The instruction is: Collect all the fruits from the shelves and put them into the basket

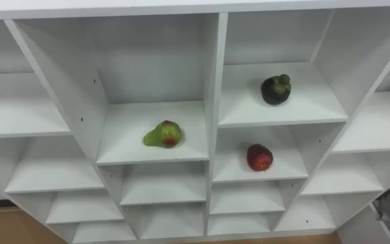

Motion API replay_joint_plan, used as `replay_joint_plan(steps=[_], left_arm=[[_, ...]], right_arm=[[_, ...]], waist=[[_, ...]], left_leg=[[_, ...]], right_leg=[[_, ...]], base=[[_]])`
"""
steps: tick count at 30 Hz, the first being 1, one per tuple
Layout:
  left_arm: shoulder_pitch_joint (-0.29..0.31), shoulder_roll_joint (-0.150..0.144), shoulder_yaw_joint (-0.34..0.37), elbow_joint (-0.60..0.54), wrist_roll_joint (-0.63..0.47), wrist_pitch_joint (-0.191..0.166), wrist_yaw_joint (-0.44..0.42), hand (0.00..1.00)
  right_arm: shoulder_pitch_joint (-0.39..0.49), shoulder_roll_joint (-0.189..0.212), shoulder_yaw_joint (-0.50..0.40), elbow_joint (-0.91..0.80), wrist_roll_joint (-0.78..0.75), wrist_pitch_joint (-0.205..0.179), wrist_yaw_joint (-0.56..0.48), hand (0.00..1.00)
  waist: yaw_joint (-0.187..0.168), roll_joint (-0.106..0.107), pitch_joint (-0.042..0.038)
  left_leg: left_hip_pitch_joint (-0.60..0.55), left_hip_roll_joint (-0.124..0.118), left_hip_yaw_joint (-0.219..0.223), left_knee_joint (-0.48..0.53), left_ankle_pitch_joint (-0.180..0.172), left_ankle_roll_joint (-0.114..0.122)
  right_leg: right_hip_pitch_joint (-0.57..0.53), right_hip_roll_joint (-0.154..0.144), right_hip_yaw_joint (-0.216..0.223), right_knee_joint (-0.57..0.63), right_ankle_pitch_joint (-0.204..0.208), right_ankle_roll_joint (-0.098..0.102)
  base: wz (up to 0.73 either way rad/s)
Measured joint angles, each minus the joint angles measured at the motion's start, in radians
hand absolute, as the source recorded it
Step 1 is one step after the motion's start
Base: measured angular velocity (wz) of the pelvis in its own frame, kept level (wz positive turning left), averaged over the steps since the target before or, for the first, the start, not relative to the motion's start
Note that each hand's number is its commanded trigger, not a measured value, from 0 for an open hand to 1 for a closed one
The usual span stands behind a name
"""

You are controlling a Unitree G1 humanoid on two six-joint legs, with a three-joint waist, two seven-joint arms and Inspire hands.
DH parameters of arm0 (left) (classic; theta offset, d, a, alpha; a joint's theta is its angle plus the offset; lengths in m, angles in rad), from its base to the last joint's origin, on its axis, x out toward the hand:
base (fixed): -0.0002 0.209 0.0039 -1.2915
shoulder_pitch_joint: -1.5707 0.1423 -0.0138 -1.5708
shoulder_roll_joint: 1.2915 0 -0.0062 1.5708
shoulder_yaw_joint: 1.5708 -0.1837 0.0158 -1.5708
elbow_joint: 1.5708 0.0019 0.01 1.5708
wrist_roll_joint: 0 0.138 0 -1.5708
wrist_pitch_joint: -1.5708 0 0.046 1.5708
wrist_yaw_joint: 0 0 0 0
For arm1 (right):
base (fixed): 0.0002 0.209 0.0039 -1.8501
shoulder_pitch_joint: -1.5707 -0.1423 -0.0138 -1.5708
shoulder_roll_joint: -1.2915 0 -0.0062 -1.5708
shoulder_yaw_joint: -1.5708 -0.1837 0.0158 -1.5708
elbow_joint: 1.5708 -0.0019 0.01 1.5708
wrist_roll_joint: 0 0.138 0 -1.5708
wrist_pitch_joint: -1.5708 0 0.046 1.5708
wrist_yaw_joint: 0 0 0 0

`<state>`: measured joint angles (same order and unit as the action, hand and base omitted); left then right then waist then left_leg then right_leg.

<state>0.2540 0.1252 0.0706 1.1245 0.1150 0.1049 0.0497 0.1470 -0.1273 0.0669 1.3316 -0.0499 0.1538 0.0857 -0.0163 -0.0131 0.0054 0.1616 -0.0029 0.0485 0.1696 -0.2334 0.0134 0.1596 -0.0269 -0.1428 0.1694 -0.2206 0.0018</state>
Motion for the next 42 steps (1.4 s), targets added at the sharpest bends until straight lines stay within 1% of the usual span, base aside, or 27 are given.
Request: replay_joint_plan(steps=[6, 11, 17, 22, 26, 28, 30, 31, 32, 33, 35, 36, 37, 38, 40, 41, 42], left_arm=[[0.000, 0.000, 0.000, 0.000, 0.002, 0.021, 0.000, 1.00], [0.000, 0.000, 0.001, -0.001, 0.011, 0.021, 0.000, 1.00], [-0.007, 0.000, 0.001, -0.005, 0.011, 0.016, 0.013, 1.00], [-0.009, 0.001, 0.000, -0.008, 0.013, 0.001, 0.032, 1.00], [-0.009, 0.005, -0.020, -0.010, 0.013, -0.002, 0.036, 1.00], [-0.010, 0.008, -0.035, -0.010, 0.013, -0.003, 0.037, 1.00], [-0.011, 0.009, -0.035, -0.016, 0.013, -0.003, 0.037, 1.00], [-0.012, 0.009, -0.035, -0.019, 0.013, -0.004, 0.037, 1.00], [-0.011, 0.010, -0.035, -0.030, 0.013, -0.007, 0.037, 1.00], [-0.008, 0.011, -0.034, -0.046, 0.011, -0.012, 0.037, 1.00], [-0.008, 0.012, -0.034, -0.073, 0.008, -0.023, 0.039, 1.00], [-0.010, 0.012, -0.037, -0.092, -0.002, -0.033, 0.049, 1.00], [-0.009, 0.012, -0.037, -0.098, -0.016, -0.052, 0.057, 1.00], [-0.008, 0.012, -0.036, -0.100, -0.022, -0.060, 0.059, 1.00], [0.000, 0.010, -0.035, -0.128, -0.046, -0.083, 0.078, 1.00], [-0.002, 0.010, -0.035, -0.139, -0.046, -0.087, 0.079, 1.00], [0.008, 0.008, -0.033, -0.168, -0.045, -0.093, 0.078, 1.00]], right_arm=[[0.001, 0.000, 0.000, 0.000, -0.006, 0.001, 0.001, 0.00], [-0.005, 0.000, 0.000, -0.001, -0.034, 0.000, -0.002, 0.00], [-0.011, -0.001, 0.000, -0.001, -0.038, -0.003, -0.029, 0.00], [-0.010, -0.003, -0.001, -0.004, -0.039, -0.017, -0.069, 0.00], [-0.011, -0.003, 0.000, -0.012, -0.037, -0.032, -0.107, 0.00], [-0.011, -0.009, -0.002, -0.025, -0.043, -0.033, -0.130, 0.00], [-0.011, -0.017, -0.002, -0.056, -0.045, -0.035, -0.143, 0.00], [-0.011, -0.020, -0.002, -0.060, -0.045, -0.040, -0.151, 0.00], [-0.010, -0.028, -0.005, -0.077, -0.038, -0.054, -0.168, 0.00], [-0.004, -0.033, -0.017, -0.130, -0.025, -0.063, -0.186, 0.00], [0.002, -0.034, -0.025, -0.235, 0.000, -0.089, -0.220, 0.00], [0.011, -0.033, -0.024, -0.302, 0.013, -0.117, -0.235, 0.00], [0.027, -0.031, -0.022, -0.354, 0.016, -0.146, -0.245, 0.00], [0.031, -0.029, -0.022, -0.376, 0.016, -0.157, -0.247, 0.00], [0.052, -0.014, -0.021, -0.466, 0.013, -0.184, -0.254, 0.00], [0.055, -0.010, -0.021, -0.493, 0.010, -0.187, -0.256, 0.00], [0.084, -0.003, -0.021, -0.555, 0.007, -0.189, -0.257, 0.00]], waist=[[0.000, 0.000, -0.0001], [0.000, 0.000, 0.0000], [0.005, 0.000, 0.0001], [0.020, 0.000, 0.0001], [0.022, 0.001, 0.0003], [0.022, 0.002, 0.0015], [0.022, 0.000, 0.0037], [0.022, 0.000, 0.0041], [0.024, -0.001, 0.0049], [0.023, -0.002, 0.0060], [0.022, -0.004, 0.0051], [0.020, -0.005, 0.0051], [0.021, -0.006, 0.0041], [0.022, -0.007, 0.0034], [0.022, -0.012, 0.0005], [0.022, -0.012, -0.0011], [0.022, -0.012, -0.0089]], left_leg=[[0.001, -0.001, -0.002, 0.000, 0.000, 0.000], [-0.001, -0.002, -0.008, 0.000, 0.000, 0.000], [-0.003, -0.002, -0.008, 0.000, 0.000, 0.000], [-0.010, -0.003, -0.009, 0.001, 0.000, 0.000], [-0.014, -0.004, -0.011, 0.001, 0.000, 0.000], [-0.015, -0.004, -0.012, 0.000, 0.000, 0.000], [-0.015, -0.004, -0.012, 0.000, 0.000, 0.000], [-0.015, -0.004, -0.012, 0.000, 0.000, 0.000], [-0.016, -0.004, -0.011, 0.000, 0.000, 0.000], [-0.019, -0.004, -0.008, 0.000, 0.000, 0.000], [-0.029, -0.002, -0.005, 0.001, 0.000, 0.000], [-0.034, -0.002, -0.006, 0.002, 0.000, 0.000], [-0.033, -0.002, -0.007, 0.002, 0.000, 0.000], [-0.033, -0.003, -0.007, 0.001, 0.000, 0.000], [-0.034, -0.003, -0.008, 0.001, 0.001, 0.000], [-0.035, -0.003, -0.008, 0.001, 0.000, 0.000], [-0.037, -0.003, -0.008, 0.001, 0.001, 0.000]], right_leg=[[0.005, 0.000, 0.000, 0.001, 0.000, 0.000], [0.004, -0.001, -0.006, -0.002, -0.001, 0.000], [0.004, -0.001, -0.008, 0.000, -0.001, 0.001], [-0.001, -0.001, -0.011, -0.001, -0.001, 0.001], [-0.001, -0.003, -0.021, -0.002, -0.001, 0.001], [-0.002, -0.003, -0.021, -0.003, -0.001, 0.001], [-0.003, -0.004, -0.021, -0.003, -0.001, 0.001], [-0.003, -0.004, -0.022, -0.003, -0.001, 0.001], [-0.003, -0.004, -0.021, -0.003, -0.001, 0.001], [-0.008, -0.004, -0.020, -0.003, -0.001, 0.001], [-0.020, -0.003, -0.021, -0.001, 0.001, 0.000], [-0.023, -0.002, -0.022, -0.003, 0.002, 0.000], [-0.022, -0.002, -0.023, -0.004, 0.002, 0.000], [-0.021, -0.002, -0.022, -0.004, 0.002, 0.000], [-0.018, -0.001, -0.019, -0.011, 0.002, 0.000], [-0.018, -0.001, -0.020, -0.014, 0.003, 0.000], [-0.018, -0.001, -0.021, -0.015, 0.003, 0.000]], base=[[0.00], [0.03], [0.00], [0.01], [0.05], [0.00], [0.00], [0.00], [-0.03], [-0.07], [-0.03], [0.00], [0.00], [0.00], [0.00], [0.00], [0.00]])
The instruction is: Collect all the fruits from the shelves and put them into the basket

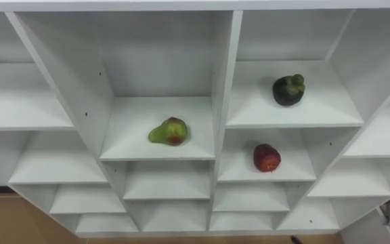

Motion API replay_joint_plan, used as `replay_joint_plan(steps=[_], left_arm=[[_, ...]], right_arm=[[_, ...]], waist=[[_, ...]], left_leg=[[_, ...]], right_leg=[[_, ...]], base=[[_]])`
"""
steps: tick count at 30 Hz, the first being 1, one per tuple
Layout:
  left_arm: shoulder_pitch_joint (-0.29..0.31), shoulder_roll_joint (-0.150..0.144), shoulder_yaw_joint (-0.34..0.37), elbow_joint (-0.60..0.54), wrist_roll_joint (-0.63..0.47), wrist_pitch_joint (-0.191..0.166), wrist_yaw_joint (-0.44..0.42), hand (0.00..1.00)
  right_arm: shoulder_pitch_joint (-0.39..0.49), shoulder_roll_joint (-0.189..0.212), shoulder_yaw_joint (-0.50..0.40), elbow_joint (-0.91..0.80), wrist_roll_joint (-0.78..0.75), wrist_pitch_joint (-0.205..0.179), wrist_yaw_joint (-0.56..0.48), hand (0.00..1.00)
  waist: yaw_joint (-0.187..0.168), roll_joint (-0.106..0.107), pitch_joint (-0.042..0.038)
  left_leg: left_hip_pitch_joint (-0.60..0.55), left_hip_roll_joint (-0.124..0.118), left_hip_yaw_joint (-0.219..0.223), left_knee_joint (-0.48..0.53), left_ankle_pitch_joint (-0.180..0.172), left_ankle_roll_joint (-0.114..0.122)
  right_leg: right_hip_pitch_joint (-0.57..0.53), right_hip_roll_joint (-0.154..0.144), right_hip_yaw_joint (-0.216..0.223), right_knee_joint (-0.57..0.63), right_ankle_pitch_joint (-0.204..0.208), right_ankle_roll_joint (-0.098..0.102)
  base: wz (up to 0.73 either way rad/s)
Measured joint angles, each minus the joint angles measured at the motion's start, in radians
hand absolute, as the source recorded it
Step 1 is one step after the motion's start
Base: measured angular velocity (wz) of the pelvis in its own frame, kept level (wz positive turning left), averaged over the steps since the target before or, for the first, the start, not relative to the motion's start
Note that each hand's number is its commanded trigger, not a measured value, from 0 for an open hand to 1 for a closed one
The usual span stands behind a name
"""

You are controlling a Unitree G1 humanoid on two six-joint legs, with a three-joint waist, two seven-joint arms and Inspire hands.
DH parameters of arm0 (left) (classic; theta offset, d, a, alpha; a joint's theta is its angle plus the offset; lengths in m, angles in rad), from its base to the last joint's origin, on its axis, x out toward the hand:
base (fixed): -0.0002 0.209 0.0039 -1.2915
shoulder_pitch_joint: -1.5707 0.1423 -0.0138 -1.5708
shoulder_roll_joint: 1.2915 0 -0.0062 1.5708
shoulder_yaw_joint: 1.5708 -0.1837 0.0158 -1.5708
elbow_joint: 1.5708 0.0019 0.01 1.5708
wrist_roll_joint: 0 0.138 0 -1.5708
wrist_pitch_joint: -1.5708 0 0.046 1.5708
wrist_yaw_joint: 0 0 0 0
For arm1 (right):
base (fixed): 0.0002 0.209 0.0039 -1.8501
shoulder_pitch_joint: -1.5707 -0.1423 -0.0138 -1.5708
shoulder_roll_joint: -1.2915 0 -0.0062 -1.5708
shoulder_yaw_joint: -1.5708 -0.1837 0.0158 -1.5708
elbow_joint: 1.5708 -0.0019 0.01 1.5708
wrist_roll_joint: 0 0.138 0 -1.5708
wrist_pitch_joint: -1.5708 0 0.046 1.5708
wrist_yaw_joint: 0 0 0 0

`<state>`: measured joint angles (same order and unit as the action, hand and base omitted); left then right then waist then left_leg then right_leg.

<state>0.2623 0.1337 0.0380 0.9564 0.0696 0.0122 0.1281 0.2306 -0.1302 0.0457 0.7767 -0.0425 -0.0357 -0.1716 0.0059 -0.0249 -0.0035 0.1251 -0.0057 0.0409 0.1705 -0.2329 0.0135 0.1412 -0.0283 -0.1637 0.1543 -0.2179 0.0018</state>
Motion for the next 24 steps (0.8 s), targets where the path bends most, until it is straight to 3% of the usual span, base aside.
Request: replay_joint_plan(steps=[6, 13, 20, 24], left_arm=[[0.006, -0.002, -0.002, -0.017, 0.001, -0.060, 0.000, 1.00], [0.013, -0.003, -0.003, -0.017, 0.000, -0.097, -0.002, 1.00], [0.011, -0.002, -0.009, -0.008, -0.042, -0.106, -0.003, 1.00], [0.015, -0.002, -0.027, -0.006, -0.042, -0.111, -0.002, 1.00]], right_arm=[[0.113, 0.005, 0.004, -0.238, -0.004, -0.035, -0.013, 0.00], [0.183, 0.006, 0.011, -0.440, -0.048, -0.071, -0.045, 0.00], [0.196, 0.006, 0.020, -0.596, -0.047, -0.087, -0.086, 0.00], [0.195, -0.002, 0.021, -0.682, -0.048, -0.129, -0.143, 0.00]], waist=[[0.000, 0.003, 0.0006], [-0.003, 0.012, 0.0006], [-0.004, 0.024, -0.0013], [-0.004, 0.037, -0.0054]], left_leg=[[0.005, 0.003, 0.015, -0.005, 0.000, 0.000], [-0.019, 0.013, 0.048, -0.006, 0.000, 0.000], [-0.028, 0.014, 0.055, -0.001, 0.000, 0.000], [-0.027, 0.013, 0.055, 0.000, 0.000, 0.000]], right_leg=[[-0.007, 0.002, 0.007, 0.000, 0.002, -0.001], [-0.044, 0.011, 0.038, 0.019, 0.015, -0.004], [-0.061, 0.012, 0.050, 0.031, 0.018, -0.005], [-0.059, 0.012, 0.051, 0.031, 0.019, -0.005]], base=[[-0.06], [-0.15], [-0.06], [0.00]])
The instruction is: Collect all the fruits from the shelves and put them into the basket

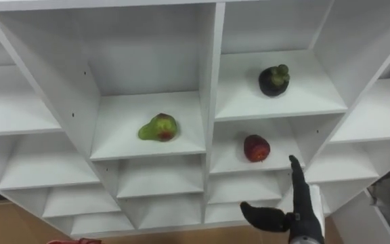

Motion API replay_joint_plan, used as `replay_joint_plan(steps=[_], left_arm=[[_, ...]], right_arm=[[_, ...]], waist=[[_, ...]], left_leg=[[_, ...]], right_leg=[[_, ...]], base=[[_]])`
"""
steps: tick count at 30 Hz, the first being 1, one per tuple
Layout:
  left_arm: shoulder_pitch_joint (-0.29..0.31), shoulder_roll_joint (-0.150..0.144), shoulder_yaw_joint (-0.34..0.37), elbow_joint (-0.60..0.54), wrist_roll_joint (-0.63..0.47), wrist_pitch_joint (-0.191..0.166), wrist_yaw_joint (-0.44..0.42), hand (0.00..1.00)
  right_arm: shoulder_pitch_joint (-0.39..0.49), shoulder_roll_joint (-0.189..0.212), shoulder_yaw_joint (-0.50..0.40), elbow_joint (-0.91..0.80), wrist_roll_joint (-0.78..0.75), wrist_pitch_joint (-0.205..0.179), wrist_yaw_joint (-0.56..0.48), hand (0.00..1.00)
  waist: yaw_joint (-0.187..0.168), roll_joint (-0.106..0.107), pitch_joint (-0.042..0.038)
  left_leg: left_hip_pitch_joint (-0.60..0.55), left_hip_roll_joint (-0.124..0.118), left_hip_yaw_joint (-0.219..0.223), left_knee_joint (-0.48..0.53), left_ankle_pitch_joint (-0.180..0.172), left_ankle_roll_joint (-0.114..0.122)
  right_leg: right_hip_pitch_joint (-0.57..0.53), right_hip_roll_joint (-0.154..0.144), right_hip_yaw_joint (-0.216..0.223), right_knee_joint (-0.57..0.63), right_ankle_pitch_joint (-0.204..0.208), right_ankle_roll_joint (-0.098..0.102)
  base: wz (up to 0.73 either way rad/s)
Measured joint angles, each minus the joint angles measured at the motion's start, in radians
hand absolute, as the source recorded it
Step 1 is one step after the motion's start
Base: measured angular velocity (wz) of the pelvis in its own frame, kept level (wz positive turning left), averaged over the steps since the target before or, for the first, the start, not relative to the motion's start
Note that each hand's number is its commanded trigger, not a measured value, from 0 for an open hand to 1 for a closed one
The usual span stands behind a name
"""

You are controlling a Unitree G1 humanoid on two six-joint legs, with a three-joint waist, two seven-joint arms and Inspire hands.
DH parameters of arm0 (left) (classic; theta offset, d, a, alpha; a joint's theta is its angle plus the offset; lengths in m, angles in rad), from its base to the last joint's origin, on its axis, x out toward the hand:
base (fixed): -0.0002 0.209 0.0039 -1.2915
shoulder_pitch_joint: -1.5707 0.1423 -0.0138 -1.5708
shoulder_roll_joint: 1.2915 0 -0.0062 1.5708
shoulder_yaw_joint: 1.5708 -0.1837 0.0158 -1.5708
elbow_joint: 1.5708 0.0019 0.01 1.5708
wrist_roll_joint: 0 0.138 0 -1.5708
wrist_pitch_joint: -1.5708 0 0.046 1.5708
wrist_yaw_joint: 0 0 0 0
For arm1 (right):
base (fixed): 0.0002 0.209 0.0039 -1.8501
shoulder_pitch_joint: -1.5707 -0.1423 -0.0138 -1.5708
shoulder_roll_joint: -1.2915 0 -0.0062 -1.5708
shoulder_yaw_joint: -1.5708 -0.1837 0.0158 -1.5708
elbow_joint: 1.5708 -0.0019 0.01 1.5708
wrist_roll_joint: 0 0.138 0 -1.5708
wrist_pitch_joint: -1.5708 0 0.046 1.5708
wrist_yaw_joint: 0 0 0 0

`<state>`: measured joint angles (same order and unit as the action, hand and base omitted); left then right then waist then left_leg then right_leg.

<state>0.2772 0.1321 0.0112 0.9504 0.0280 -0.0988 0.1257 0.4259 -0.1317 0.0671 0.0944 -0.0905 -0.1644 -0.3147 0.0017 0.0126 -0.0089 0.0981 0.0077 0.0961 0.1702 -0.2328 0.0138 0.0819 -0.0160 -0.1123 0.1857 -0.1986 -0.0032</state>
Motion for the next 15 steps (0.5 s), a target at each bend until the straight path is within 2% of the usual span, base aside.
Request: replay_joint_plan(steps=[2, 4, 15], left_arm=[[0.000, 0.001, -0.017, 0.008, 0.000, -0.016, 0.000, 1.00], [0.004, 0.001, -0.029, 0.016, 0.000, -0.029, 0.000, 1.00], [-0.014, 0.001, -0.028, 0.047, -0.003, -0.035, -0.023, 1.00]], right_arm=[[-0.004, 0.000, 0.000, -0.033, -0.014, -0.013, -0.023, 0.00], [-0.010, 0.000, 0.001, -0.051, -0.040, -0.044, -0.054, 0.00], [-0.047, -0.006, 0.003, -0.144, -0.082, -0.070, -0.160, 0.00]], waist=[[0.000, 0.004, -0.0021], [0.000, 0.006, -0.0015], [0.006, 0.004, 0.0051]], left_leg=[[0.000, 0.000, 0.000, 0.000, 0.000, 0.000], [0.000, 0.000, 0.000, 0.000, 0.000, 0.000], [-0.006, 0.001, 0.007, -0.002, 0.000, 0.000]], right_leg=[[0.000, 0.000, 0.000, 0.000, 0.000, 0.000], [0.001, 0.001, 0.000, 0.000, 0.000, 0.000], [-0.012, 0.001, 0.006, 0.000, 0.000, 0.000]], base=[[0.00], [0.00], [-0.01]])
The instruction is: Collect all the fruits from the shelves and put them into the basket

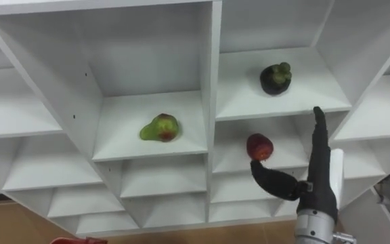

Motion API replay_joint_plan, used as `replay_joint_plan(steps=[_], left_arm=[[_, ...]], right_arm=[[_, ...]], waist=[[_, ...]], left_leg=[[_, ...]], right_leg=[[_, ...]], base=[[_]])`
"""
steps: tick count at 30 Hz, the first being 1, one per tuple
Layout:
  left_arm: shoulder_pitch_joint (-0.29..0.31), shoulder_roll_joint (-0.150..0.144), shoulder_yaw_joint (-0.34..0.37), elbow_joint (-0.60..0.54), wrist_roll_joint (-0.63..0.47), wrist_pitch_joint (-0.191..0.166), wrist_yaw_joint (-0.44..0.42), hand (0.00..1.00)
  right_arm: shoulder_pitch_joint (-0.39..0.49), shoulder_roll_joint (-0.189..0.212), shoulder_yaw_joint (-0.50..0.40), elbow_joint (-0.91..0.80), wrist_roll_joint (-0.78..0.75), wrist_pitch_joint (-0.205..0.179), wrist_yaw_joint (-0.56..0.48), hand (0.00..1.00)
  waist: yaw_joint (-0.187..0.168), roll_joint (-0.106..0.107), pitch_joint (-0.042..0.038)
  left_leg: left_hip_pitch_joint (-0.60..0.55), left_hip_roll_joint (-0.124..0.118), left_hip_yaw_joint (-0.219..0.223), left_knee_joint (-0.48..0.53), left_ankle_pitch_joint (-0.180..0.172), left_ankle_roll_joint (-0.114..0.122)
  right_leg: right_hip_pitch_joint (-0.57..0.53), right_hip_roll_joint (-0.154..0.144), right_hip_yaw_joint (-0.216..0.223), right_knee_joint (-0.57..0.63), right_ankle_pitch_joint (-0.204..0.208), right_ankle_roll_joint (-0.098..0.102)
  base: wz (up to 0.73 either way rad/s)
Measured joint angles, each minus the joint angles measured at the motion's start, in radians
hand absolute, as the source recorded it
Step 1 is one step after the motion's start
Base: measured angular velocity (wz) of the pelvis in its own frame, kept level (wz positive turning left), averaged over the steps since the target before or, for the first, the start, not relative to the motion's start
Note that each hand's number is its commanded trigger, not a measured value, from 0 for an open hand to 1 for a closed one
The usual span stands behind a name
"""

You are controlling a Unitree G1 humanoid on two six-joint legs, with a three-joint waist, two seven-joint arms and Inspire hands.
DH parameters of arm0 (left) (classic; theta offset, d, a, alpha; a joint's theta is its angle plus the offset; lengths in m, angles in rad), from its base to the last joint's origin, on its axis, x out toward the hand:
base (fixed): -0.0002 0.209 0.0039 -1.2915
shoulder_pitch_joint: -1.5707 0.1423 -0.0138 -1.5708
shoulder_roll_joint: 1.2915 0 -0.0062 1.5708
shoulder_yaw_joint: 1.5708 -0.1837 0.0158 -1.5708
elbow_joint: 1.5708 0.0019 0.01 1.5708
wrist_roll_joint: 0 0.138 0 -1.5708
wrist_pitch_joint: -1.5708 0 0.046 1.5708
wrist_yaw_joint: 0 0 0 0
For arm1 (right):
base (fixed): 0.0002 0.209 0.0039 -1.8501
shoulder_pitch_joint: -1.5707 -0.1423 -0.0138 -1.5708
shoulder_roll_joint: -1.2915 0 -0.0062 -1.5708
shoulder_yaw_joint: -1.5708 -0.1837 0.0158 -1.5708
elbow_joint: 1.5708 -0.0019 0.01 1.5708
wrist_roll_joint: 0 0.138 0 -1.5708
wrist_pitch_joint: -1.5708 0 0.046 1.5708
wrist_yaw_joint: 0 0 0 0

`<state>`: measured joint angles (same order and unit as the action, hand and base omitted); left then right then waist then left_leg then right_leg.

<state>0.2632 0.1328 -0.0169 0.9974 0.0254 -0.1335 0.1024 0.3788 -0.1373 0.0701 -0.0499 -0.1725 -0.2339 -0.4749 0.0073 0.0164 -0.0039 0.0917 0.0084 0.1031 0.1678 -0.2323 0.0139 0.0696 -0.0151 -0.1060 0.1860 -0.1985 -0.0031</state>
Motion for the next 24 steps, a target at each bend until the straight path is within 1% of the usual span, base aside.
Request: replay_joint_plan(steps=[4, 6, 9, 12, 16, 21, 23, 24], left_arm=[[-0.005, 0.000, 0.000, 0.006, 0.000, 0.000, -0.006, 1.00], [-0.006, 0.000, -0.001, 0.006, 0.000, 0.000, -0.007, 1.00], [-0.010, 0.001, -0.012, 0.017, -0.023, 0.001, -0.007, 1.00], [-0.024, 0.005, -0.039, 0.049, -0.037, 0.001, -0.007, 1.00], [-0.021, 0.014, -0.042, 0.057, -0.035, 0.002, -0.006, 1.00], [-0.012, 0.023, -0.043, 0.057, -0.034, 0.005, -0.007, 1.00], [-0.011, 0.023, -0.043, 0.057, -0.034, 0.010, -0.007, 1.00], [-0.010, 0.024, -0.043, 0.057, -0.034, 0.016, -0.007, 1.00]], right_arm=[[-0.012, -0.021, 0.018, -0.001, -0.009, -0.006, -0.030, 0.00], [-0.017, -0.020, 0.028, -0.001, -0.027, -0.006, -0.041, 0.00], [-0.025, -0.019, 0.029, -0.001, -0.029, -0.006, -0.050, 0.00], [-0.051, -0.021, 0.032, -0.002, -0.029, -0.006, -0.071, 0.00], [-0.096, -0.027, 0.036, -0.023, -0.030, -0.006, -0.092, 0.00], [-0.103, -0.034, 0.048, -0.052, -0.030, -0.006, -0.098, 0.00], [-0.103, -0.035, 0.048, -0.052, -0.029, -0.006, -0.097, 0.00], [-0.103, -0.035, 0.047, -0.052, -0.029, -0.006, -0.096, 0.00]], waist=[[0.002, -0.002, 0.0005], [0.001, -0.003, 0.0011], [0.002, -0.007, 0.0044], [0.001, -0.014, 0.0075], [0.004, -0.019, 0.0054], [0.017, -0.023, 0.0052], [0.020, -0.024, 0.0054], [0.019, -0.025, 0.0056]], left_leg=[[-0.004, 0.000, 0.000, -0.001, 0.000, 0.000], [-0.008, 0.000, -0.001, 0.000, 0.000, 0.000], [-0.009, 0.000, 0.000, 0.001, 0.000, 0.000], [-0.010, 0.000, -0.001, 0.002, 0.000, 0.000], [-0.004, 0.000, -0.003, 0.001, 0.000, 0.000], [-0.001, 0.000, -0.009, 0.001, 0.000, 0.000], [-0.001, -0.001, -0.017, 0.001, 0.001, 0.000], [0.000, -0.002, -0.024, 0.002, 0.001, 0.000]], right_leg=[[-0.002, 0.000, -0.001, 0.000, 0.000, 0.000], [-0.004, 0.000, -0.001, 0.000, 0.000, 0.000], [-0.005, 0.000, -0.002, -0.001, 0.000, 0.000], [-0.006, 0.000, -0.002, -0.001, 0.000, 0.000], [0.001, 0.000, -0.004, -0.002, 0.000, 0.000], [0.006, 0.000, -0.009, -0.002, 0.000, 0.000], [0.009, -0.001, -0.015, -0.003, 0.000, 0.000], [0.015, -0.003, -0.025, -0.005, 0.000, 0.000]], base=[[0.00], [0.00], [0.00], [0.00], [0.00], [0.02], [0.10], [0.16]])
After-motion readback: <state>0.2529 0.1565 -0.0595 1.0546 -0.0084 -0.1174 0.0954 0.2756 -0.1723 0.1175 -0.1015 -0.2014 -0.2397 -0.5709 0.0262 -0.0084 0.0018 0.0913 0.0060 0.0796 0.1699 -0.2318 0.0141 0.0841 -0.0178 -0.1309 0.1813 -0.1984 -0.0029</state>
